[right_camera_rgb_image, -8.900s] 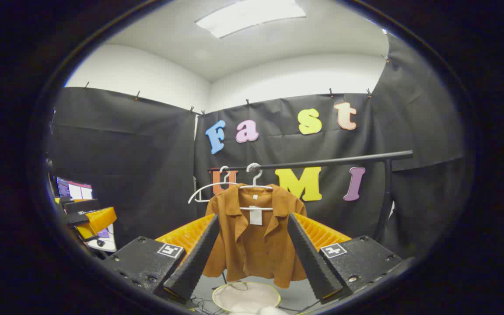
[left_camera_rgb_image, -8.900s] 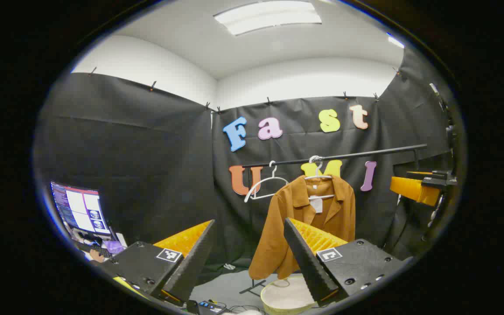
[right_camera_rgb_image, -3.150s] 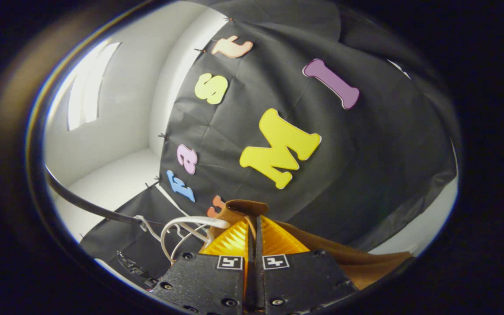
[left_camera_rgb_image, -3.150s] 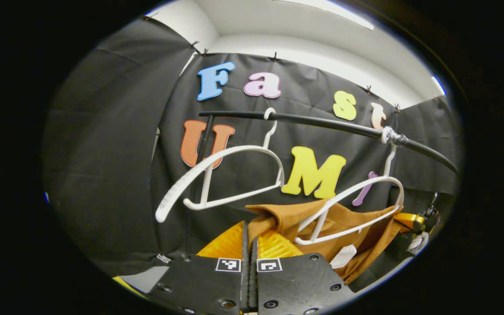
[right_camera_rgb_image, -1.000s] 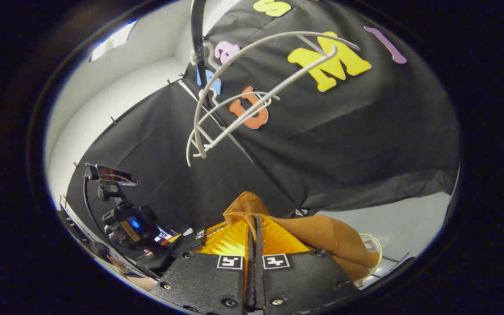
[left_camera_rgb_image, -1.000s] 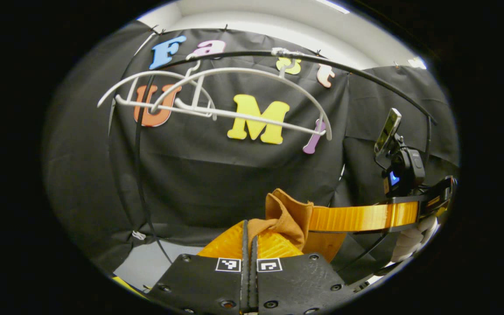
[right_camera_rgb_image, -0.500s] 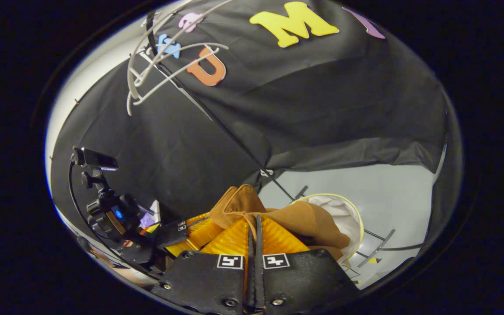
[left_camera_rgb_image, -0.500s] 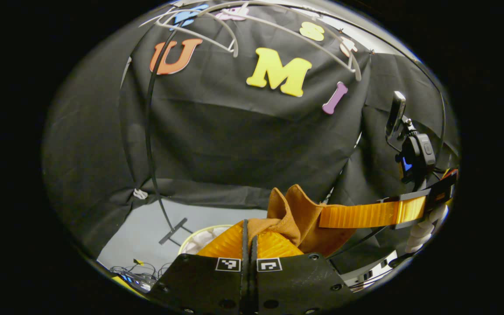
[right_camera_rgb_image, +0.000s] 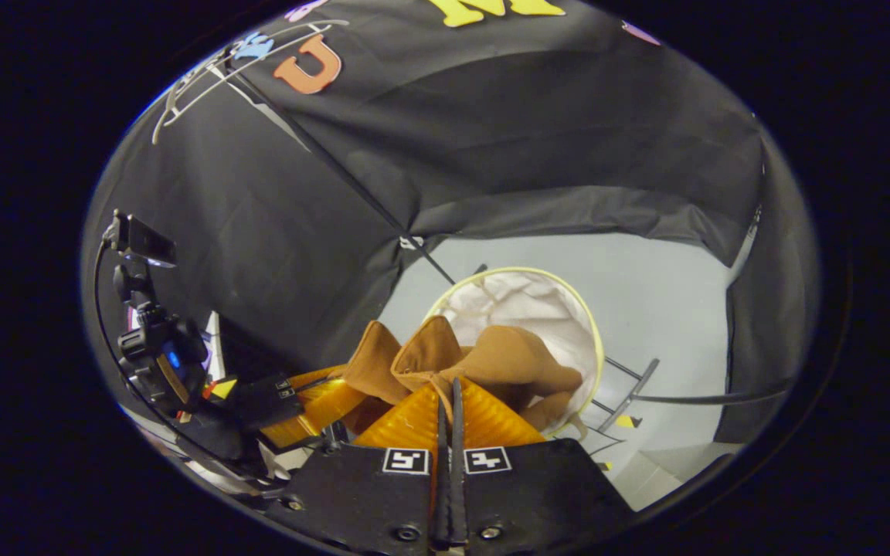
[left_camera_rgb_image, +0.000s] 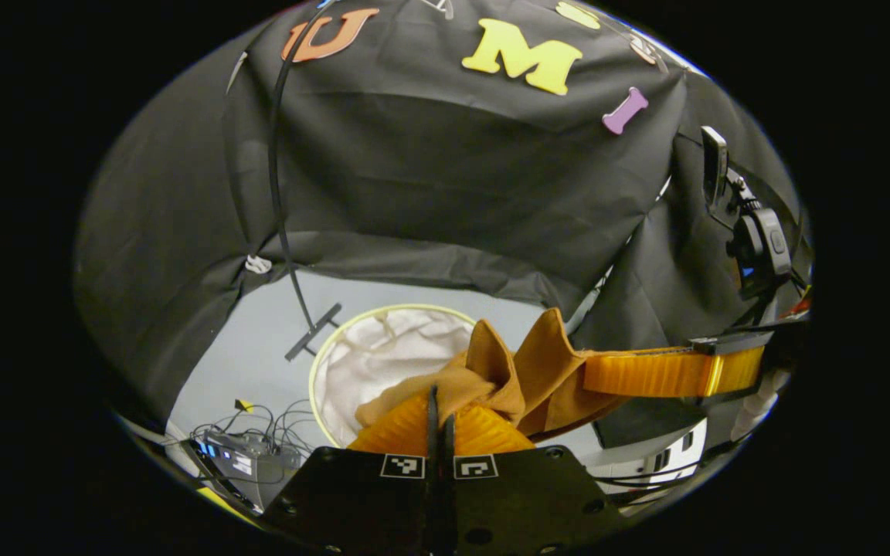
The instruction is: Grasp the clothes on the hanger with both hands and then place them into the laundry hamper below.
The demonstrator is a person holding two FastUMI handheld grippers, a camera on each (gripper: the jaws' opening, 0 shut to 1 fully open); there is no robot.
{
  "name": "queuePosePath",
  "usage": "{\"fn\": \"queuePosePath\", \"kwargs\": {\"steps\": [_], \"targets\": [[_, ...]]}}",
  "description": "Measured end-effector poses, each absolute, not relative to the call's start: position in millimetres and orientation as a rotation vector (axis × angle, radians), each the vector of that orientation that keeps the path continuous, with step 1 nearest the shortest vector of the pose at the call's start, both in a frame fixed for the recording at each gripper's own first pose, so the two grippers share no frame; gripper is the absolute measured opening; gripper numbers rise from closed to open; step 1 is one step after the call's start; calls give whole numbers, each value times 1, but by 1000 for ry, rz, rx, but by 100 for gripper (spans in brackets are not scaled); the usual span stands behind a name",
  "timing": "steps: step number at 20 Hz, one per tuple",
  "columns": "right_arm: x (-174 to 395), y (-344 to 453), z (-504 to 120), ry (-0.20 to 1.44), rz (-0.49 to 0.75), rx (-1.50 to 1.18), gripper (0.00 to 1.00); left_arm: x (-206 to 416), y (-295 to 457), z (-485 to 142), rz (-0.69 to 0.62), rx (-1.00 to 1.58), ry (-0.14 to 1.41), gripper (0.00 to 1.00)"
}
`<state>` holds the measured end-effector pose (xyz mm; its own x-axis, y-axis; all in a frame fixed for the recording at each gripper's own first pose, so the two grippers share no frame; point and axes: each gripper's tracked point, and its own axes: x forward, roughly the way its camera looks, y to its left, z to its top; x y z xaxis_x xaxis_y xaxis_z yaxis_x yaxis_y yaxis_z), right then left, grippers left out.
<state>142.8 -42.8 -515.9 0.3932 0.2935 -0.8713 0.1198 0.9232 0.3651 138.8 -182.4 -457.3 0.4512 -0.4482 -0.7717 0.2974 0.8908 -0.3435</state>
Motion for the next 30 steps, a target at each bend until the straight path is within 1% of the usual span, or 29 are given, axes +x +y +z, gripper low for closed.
{"fn": "queuePosePath", "kwargs": {"steps": [4, 8, 9, 11, 12, 14, 17, 18, 19, 20, 21, 22, 24, 25, 26, 30], "targets": [[134, -55, -521, 1197, 85, 379, 4, 127, -179, -470, -448, -137, 1069, 0], [135, -60, -519, 1188, 78, 350, 4, 129, -171, -470, -438, -142, 1072, 0], [135, -60, -520, 1184, 81, 339, 4, 131, -168, -471, -434, -128, 1073, 6], [136, -61, -519, 1177, 72, 330, 4, 133, -167, -470, -426, -114, 1077, 6], [137, -59, -517, 1170, 69, 345, 4, 133, -168, -470, -428, -117, 1076, 1], [142, -56, -516, 1147, 77, 379, 4, 133, -168, -467, -436, -131, 1066, 9], [150, -64, -510, 1112, 80, 353, 5, 139, -161, -469, -433, -116, 1038, 77], [151, -67, -507, 1104, 79, 342, 21, 144, -159, -465, -422, -101, 1032, 100], [150, -67, -507, 1102, 69, 332, 37, 145, -154, -464, -411, -88, 1032, 96], [151, -70, -505, 1101, 57, 320, 53, 144, -150, -465, -403, -81, 1031, 100], [150, -73, -508, 1100, 45, 313, 57, 143, -148, -466, -397, -79, 1030, 100], [147, -77, -510, 1114, 25, 294, 67, 141, -145, -466, -393, -78, 1033, 96], [148, -77, -511, 1107, 17, 292, 75, 140, -138, -465, -384, -69, 1033, 96], [146, -77, -510, 1107, 14, 281, 75, 139, -135, -465, -377, -65, 1035, 100], [145, -75, -508, 1108, 22, 280, 75, 139, -132, -464, -373, -66, 1035, 96], [146, -72, -494, 1083, 28, 263, 75, 145, -129, -445, -364, -79, 992, 96]]}}
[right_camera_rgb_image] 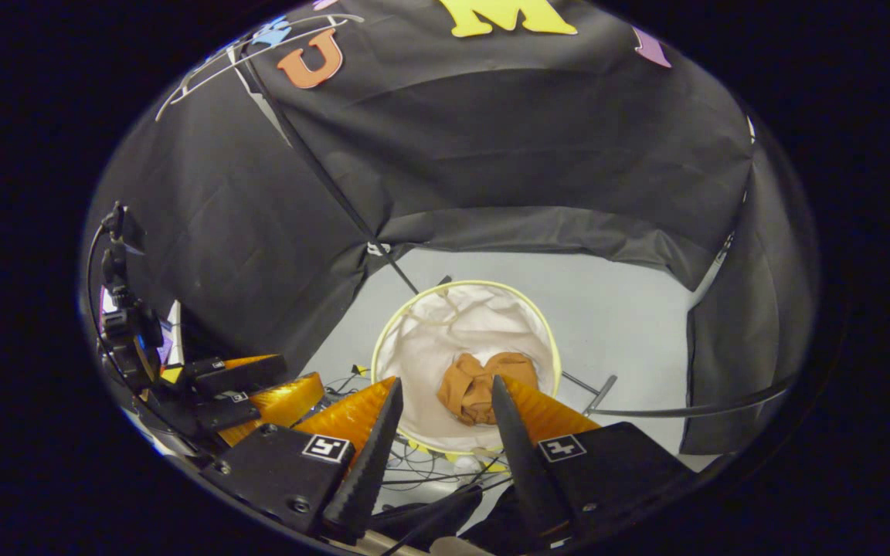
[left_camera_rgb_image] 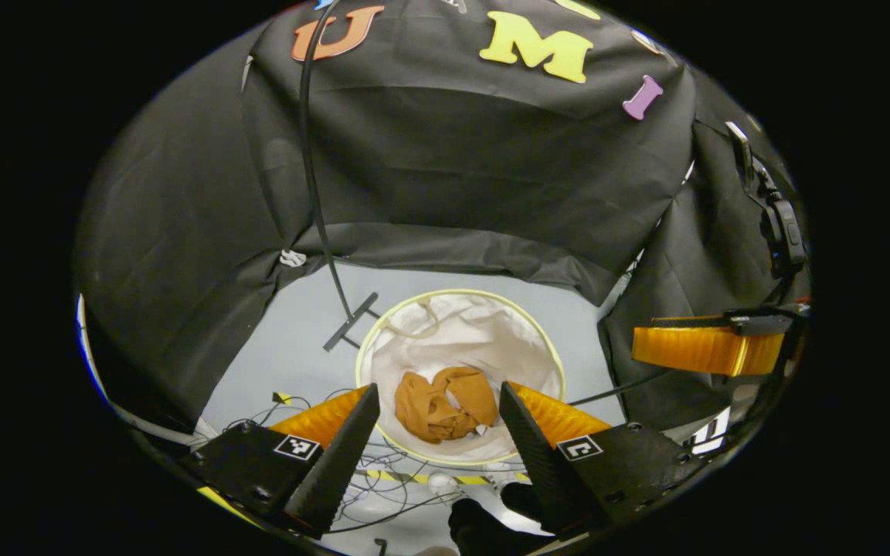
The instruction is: Grasp the clothes on the hanger with both hands and then place them into the laundry hamper below.
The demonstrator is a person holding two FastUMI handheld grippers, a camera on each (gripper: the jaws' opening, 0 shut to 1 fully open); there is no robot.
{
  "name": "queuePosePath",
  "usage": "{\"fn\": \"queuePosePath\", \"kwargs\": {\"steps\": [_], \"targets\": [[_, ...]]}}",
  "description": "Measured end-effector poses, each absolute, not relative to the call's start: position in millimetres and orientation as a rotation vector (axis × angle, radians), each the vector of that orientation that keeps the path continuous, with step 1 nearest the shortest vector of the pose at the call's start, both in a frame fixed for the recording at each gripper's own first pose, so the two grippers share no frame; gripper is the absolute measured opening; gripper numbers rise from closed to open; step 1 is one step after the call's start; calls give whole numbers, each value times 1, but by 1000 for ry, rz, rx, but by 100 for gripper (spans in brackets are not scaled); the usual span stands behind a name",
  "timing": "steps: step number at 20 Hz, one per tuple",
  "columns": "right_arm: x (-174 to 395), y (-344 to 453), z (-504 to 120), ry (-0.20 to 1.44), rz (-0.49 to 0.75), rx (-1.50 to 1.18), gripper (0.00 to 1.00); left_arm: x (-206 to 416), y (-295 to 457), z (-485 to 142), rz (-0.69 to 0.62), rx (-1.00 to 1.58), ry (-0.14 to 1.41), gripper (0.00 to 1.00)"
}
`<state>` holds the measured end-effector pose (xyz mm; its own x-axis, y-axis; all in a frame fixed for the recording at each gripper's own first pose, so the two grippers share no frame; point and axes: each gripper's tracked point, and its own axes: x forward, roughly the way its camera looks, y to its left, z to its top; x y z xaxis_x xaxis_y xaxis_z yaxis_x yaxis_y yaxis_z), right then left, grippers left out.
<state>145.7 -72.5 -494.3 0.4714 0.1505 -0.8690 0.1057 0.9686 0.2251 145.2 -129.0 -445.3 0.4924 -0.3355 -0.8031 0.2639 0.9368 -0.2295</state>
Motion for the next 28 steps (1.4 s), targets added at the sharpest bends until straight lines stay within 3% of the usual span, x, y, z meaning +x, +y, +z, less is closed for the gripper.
{"fn": "queuePosePath", "kwargs": {"steps": [3, 6, 8, 13, 15, 16, 17, 19, 22, 28], "targets": [[149, -76, -469, 1016, 8, 224, 75, 155, -118, -417, -366, -30, 900, 100], [148, -83, -432, 933, -22, 189, 76, 167, -115, -378, -380, 14, 781, 96], [149, -91, -403, 863, -36, 151, 76, 177, -112, -355, -378, 36, 708, 100], [128, -94, -303, 628, -1, 25, 76, 179, -113, -267, -345, 24, 527, 95], [116, -95, -258, 530, 18, -1, 78, 175, -120, -226, -335, 11, 450, 100], [106, -98, -236, 487, 29, -14, 76, 174, -121, -213, -332, 11, 411, 95], [97, -101, -216, 440, 42, -22, 76, 168, -123, -200, -325, 12, 378, 100], [75, -105, -178, 361, 59, -31, 79, 152, -125, -172, -296, 27, 313, 89], [33, -120, -131, 258, 77, -14, 100, 105, -129, -115, -211, 24, 220, 96], [-19, -137, -87, 132, 94, 40, 100, 8, -115, -43, -90, 69, 120, 96]]}}
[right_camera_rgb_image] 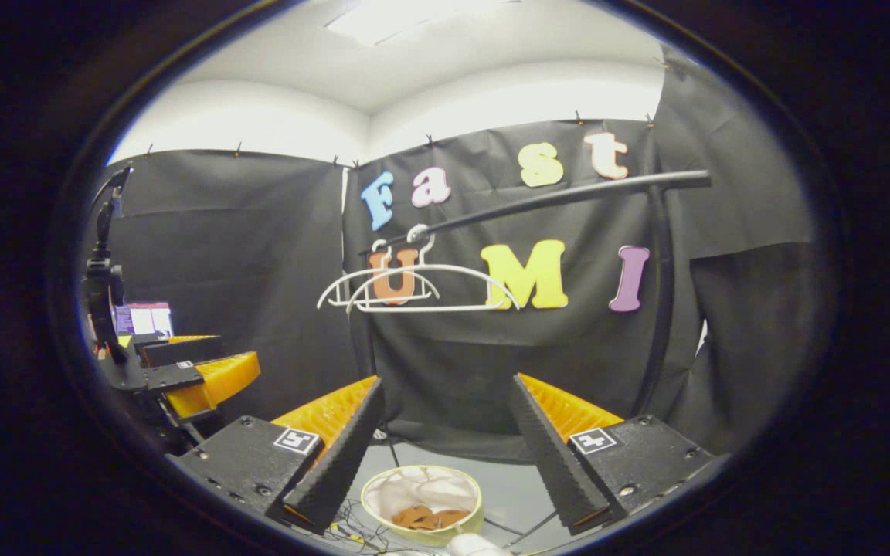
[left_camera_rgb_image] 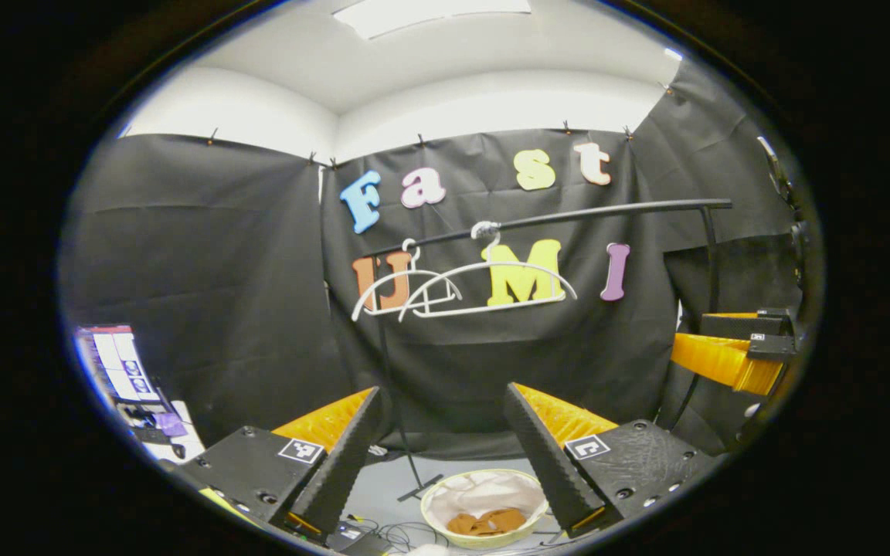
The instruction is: Grasp the clothes on the hanger with both hands and then place them into the laundry hamper below.
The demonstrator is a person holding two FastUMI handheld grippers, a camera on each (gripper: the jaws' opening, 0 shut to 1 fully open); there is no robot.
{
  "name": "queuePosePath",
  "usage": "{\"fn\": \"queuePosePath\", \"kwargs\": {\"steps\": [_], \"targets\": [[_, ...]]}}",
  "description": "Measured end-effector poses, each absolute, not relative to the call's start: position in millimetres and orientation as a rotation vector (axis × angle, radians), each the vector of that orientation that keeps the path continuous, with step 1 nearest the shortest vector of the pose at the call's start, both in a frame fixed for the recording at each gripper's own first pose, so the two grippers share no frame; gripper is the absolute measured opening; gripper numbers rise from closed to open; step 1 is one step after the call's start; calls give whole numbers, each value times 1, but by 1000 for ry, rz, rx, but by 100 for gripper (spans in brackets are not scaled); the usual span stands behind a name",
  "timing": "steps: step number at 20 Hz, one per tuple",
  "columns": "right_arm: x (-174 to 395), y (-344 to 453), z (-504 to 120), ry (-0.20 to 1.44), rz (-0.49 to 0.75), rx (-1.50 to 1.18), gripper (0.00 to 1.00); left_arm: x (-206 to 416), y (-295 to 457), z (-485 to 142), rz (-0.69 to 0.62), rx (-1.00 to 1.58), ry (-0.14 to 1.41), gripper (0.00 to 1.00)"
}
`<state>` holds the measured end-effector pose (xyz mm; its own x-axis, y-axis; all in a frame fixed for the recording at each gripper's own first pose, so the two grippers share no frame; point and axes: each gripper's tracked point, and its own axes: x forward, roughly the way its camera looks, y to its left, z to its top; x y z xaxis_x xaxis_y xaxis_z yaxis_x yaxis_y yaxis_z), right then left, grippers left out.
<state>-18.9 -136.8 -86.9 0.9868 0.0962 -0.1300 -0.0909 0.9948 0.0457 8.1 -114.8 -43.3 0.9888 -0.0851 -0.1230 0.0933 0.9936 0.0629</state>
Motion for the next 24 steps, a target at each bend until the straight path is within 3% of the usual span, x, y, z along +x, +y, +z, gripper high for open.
{"fn": "queuePosePath", "kwargs": {"steps": [12, 24], "targets": [[-85, -137, -68, 96, -61, 56, 100, -60, -33, -19, -2, 51, 50, 98], [-104, -52, -54, 98, -84, -11, 100, -67, 7, -12, -100, 5, 33, 98]]}}
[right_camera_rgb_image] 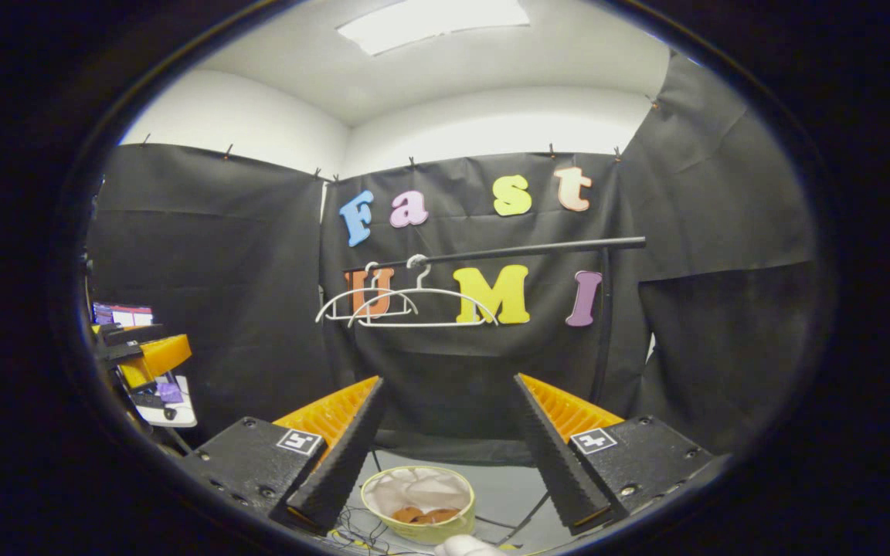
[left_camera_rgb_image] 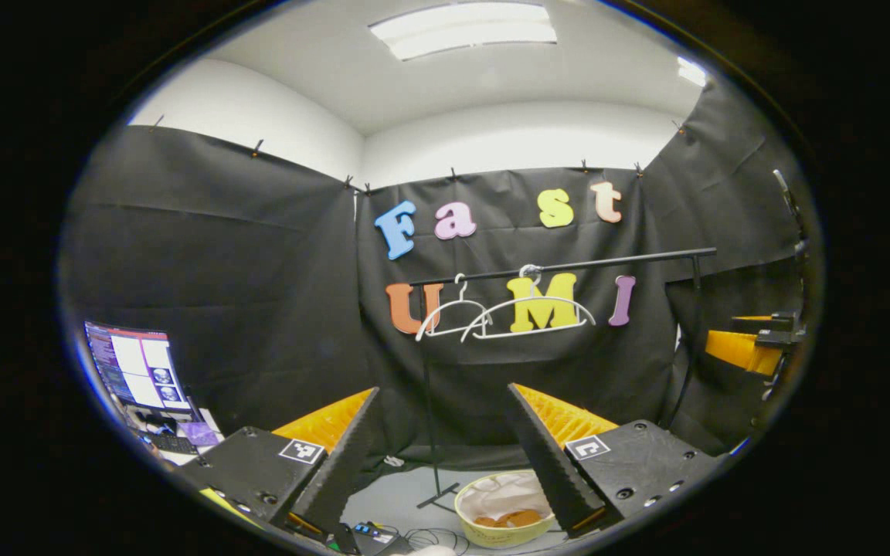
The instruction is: Grasp the clothes on the hanger with both hands and then place them into the laundry hamper below.
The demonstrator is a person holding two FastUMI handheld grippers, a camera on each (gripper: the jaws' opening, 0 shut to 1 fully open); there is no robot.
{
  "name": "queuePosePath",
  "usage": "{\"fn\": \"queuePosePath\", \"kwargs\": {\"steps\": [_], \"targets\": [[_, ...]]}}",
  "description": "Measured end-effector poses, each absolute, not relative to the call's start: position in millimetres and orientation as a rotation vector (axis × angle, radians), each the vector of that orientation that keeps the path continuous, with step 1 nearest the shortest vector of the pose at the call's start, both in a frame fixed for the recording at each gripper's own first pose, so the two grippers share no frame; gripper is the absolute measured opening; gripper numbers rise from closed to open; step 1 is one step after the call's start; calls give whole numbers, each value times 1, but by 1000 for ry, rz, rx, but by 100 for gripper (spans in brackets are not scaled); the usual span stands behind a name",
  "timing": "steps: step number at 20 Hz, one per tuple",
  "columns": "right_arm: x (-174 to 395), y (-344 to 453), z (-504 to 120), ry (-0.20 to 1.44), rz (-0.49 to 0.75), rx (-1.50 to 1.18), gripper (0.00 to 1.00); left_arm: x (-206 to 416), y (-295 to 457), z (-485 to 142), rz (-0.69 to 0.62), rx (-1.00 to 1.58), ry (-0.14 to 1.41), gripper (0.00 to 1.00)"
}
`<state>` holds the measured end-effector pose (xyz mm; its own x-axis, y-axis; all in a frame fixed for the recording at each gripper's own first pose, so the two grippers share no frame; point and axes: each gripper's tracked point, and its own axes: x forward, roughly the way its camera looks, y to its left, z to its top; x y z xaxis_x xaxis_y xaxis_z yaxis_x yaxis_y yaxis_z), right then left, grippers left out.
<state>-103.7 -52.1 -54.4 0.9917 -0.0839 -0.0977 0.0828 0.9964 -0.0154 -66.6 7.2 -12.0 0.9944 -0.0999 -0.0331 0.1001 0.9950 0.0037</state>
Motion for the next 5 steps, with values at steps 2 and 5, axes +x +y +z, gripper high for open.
{"fn": "queuePosePath", "kwargs": {"steps": [2, 5], "targets": [[-109, -39, -54, 102, -72, -9, 100, -71, 14, -14, -105, 7, 34, 98], [-114, -23, -53, 111, -57, -5, 100, -77, 20, -16, -107, 5, 32, 99]]}}
